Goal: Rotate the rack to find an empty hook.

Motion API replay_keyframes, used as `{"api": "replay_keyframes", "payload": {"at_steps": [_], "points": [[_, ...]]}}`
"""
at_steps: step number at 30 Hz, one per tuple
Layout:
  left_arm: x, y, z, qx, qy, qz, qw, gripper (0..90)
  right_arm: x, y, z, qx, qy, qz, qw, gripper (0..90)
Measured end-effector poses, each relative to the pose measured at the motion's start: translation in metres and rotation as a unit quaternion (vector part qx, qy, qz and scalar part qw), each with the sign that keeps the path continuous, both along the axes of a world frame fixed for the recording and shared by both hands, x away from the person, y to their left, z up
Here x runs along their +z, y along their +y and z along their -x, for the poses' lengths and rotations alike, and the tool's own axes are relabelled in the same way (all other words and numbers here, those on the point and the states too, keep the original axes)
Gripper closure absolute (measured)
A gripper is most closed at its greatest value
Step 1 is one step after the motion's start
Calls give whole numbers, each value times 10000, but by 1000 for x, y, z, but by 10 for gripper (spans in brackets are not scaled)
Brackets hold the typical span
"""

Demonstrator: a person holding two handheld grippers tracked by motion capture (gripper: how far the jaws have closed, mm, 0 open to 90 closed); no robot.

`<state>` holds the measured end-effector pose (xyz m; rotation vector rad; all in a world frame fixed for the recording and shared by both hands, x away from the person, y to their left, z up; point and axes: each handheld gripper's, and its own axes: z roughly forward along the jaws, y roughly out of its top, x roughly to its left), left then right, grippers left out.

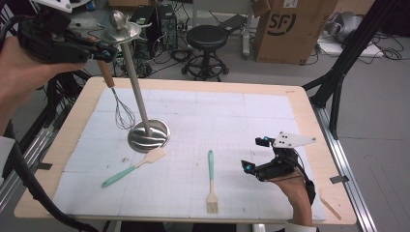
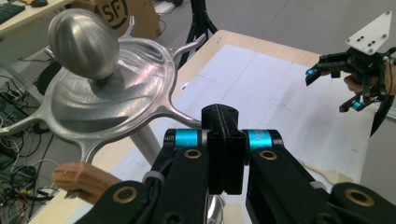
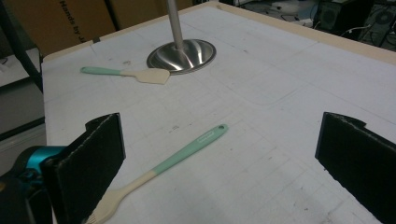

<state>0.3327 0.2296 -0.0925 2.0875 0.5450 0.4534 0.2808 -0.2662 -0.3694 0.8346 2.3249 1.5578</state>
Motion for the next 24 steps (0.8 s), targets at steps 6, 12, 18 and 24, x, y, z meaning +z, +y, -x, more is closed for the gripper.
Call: {"api": "replay_keyframes", "payload": {"at_steps": [6,12,18,24], "points": [[2,3,2,-48,-2,91,9999,900,-1,2,-2,3,28,39,10000,0],[0,-6,2,-52,16,-3,10000,900,-1,3,-2,-5,21,56,10000,0],[-1,-9,-2,77,53,-76,9999,900,-1,2,-2,-6,13,25,10000,0],[-1,0,-3,51,83,-86,9999,900,0,1,-1,7,9,11,10000,0]]}}
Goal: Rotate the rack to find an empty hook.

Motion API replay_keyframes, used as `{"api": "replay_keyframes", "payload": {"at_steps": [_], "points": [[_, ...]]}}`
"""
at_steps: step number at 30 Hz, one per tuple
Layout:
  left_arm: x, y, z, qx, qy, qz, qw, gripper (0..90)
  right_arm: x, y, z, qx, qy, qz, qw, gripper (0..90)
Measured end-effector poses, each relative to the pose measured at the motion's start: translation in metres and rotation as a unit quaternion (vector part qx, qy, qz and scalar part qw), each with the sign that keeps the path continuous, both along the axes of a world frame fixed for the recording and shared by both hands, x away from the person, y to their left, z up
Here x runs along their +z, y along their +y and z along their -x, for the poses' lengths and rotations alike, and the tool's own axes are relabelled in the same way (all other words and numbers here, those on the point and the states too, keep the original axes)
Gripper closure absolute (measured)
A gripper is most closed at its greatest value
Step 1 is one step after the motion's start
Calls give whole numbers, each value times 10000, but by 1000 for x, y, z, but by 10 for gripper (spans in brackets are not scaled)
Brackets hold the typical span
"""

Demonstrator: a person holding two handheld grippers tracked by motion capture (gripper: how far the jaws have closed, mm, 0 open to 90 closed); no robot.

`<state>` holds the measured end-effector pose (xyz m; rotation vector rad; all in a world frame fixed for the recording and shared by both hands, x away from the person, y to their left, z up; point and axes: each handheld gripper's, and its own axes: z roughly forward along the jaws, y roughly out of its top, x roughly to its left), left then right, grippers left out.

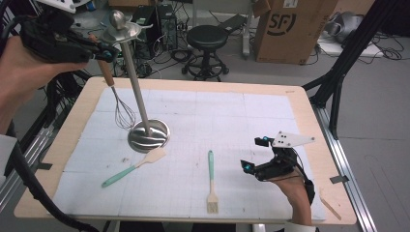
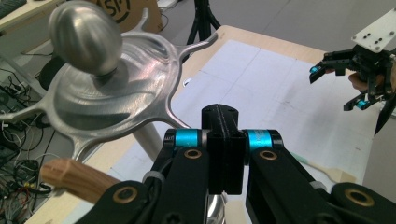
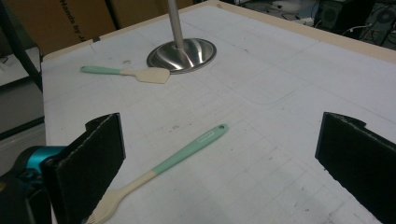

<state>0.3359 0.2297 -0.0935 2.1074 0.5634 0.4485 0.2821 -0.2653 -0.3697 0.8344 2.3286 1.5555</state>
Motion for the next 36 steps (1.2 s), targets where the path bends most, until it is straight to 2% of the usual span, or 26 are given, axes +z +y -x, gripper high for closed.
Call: {"api": "replay_keyframes", "payload": {"at_steps": [11,18,21,22,32,36], "points": [[1,25,-4,91,-50,35,9999,900,-1,1,0,-11,19,55,10000,0],[-2,36,-13,102,-41,70,9999,900,-3,0,2,-47,68,82,9999,0],[-3,39,-17,169,-42,-6,9998,900,-4,-1,2,-68,82,102,9999,0],[-4,40,-18,153,-37,55,9999,900,-5,-1,2,-79,93,105,9999,0],[-10,51,-7,146,-73,95,9998,900,-6,-1,3,-83,122,119,9998,0],[-16,54,1,-5,-135,185,9997,900,-5,-2,4,-94,91,124,9998,0]]}}
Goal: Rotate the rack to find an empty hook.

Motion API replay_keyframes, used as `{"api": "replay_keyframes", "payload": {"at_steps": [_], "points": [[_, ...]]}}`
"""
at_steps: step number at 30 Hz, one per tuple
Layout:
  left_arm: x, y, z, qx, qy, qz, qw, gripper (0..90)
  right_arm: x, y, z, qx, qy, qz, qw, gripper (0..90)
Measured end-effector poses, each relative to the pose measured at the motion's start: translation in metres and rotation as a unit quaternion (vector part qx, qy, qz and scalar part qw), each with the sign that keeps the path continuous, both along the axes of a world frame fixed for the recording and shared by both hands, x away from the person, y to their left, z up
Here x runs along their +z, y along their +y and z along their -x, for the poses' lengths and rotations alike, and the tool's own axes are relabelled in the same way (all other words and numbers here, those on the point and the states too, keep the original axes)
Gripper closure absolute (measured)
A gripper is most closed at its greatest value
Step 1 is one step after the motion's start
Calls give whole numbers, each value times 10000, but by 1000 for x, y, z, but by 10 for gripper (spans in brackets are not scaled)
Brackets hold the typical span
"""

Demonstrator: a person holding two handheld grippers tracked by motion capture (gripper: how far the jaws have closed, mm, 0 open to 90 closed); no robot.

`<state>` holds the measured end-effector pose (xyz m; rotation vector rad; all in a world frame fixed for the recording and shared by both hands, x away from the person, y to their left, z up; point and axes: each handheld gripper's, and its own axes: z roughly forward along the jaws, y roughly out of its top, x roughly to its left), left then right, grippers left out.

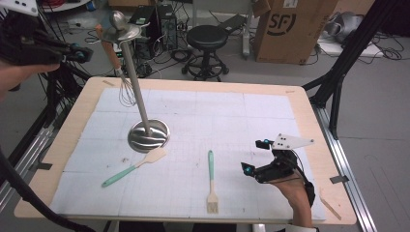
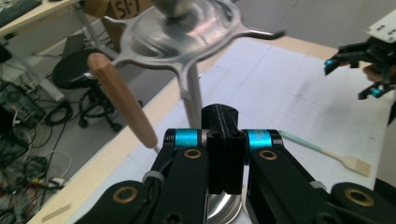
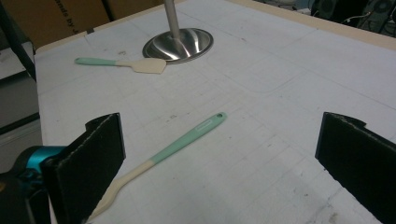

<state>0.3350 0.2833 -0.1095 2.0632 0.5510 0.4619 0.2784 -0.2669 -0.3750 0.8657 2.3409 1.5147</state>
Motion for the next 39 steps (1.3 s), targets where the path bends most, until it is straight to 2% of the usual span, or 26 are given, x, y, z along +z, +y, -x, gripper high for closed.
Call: {"api": "replay_keyframes", "payload": {"at_steps": [3,6,10,11,13,18,20,23,27,29,32,35,39], "points": [[-7,1,6,-103,-14,-11,9999,898,1,-1,1,-1,-28,-3,10000,0],[-16,3,11,-244,5,125,9996,891,2,-1,2,3,-43,-33,10000,0],[-30,6,15,-360,-5,248,9990,832,4,-2,3,-11,-74,-34,10000,0],[-34,7,17,-382,-33,222,9990,810,4,-2,4,-17,-67,-52,10000,0],[-42,7,20,-434,-8,271,9987,759,4,-3,4,-24,-64,-49,10000,0],[-67,7,28,-773,79,299,9965,588,3,-2,4,-18,-47,-41,10000,0],[-77,6,32,-747,22,278,9968,481,3,-2,4,-7,-76,-32,10000,0],[-90,6,34,-809,33,277,9963,389,3,-2,4,3,-78,-40,10000,0],[-106,6,36,-803,44,270,9964,220,3,-3,4,4,-94,-55,9999,0],[-113,5,38,-798,12,276,9964,120,4,-3,4,0,-110,-59,9999,0],[-122,5,40,-834,-93,332,9959,22,4,-3,4,11,-106,-62,9999,0],[-130,5,42,-834,-31,384,9958,16,5,-4,4,13,-105,-79,9999,0],[-140,5,44,-769,-74,361,9964,16,6,-3,5,15,-120,-90,9999,0]]}}
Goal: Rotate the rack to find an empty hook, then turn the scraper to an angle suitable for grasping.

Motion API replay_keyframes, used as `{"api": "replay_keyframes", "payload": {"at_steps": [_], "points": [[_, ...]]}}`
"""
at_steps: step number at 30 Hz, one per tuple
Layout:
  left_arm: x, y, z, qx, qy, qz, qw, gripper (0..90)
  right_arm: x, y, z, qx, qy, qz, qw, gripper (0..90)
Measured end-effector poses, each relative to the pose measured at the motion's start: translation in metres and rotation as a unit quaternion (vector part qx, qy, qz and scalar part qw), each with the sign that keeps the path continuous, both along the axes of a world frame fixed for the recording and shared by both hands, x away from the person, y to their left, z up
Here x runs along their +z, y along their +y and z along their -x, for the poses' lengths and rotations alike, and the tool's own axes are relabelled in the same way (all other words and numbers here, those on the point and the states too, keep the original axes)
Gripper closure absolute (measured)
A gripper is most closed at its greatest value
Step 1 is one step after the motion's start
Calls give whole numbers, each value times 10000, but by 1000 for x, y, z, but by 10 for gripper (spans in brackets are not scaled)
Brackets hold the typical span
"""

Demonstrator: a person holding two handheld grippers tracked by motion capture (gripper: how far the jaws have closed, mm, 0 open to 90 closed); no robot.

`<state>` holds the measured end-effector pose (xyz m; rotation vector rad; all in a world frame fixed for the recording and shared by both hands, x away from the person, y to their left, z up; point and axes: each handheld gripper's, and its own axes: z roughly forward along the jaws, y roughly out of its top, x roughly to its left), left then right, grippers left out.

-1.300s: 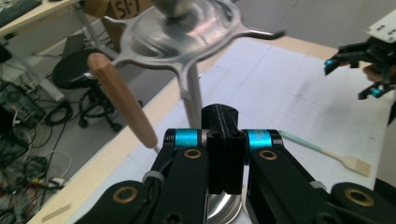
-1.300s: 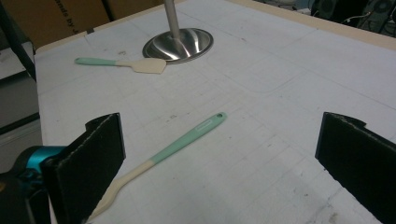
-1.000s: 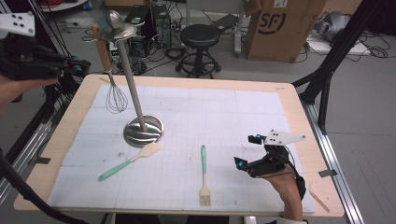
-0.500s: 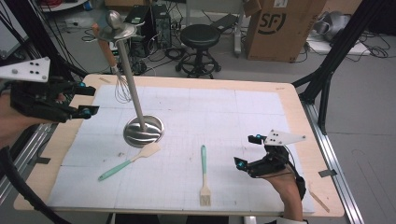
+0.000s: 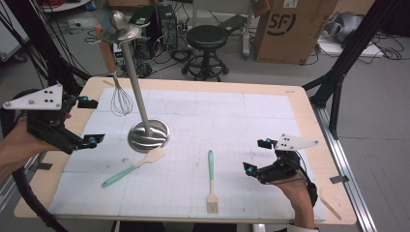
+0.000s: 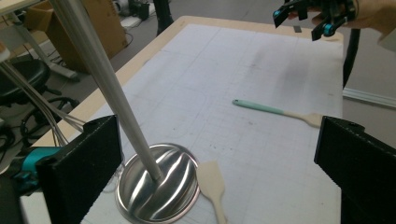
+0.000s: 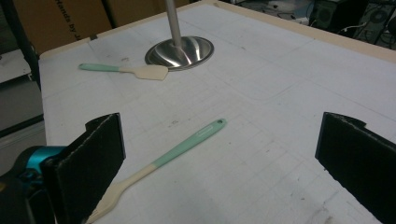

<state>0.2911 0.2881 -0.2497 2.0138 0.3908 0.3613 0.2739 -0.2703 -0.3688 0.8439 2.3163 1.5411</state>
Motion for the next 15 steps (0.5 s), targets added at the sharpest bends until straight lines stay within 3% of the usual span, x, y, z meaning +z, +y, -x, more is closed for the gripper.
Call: {"api": "replay_keyframes", "payload": {"at_steps": [15], "points": [[-28,-6,0,-40,126,-28,9999,44,0,-2,0,-23,-16,-7,10000,0]]}}
